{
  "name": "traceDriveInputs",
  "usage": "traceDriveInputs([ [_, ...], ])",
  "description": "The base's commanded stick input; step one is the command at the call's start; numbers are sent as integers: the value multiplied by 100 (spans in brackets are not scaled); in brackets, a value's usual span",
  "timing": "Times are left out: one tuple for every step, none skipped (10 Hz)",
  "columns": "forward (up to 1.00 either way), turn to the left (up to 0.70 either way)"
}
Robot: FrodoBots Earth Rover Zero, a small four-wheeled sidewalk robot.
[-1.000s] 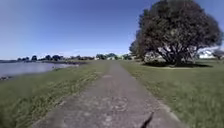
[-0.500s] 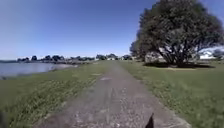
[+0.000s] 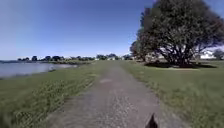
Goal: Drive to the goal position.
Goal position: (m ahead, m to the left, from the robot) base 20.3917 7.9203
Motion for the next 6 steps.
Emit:
traceDriveInputs([
  [70, 0],
  [70, 0],
  [70, 0],
  [70, 0],
  [70, 0],
  [70, 0],
])
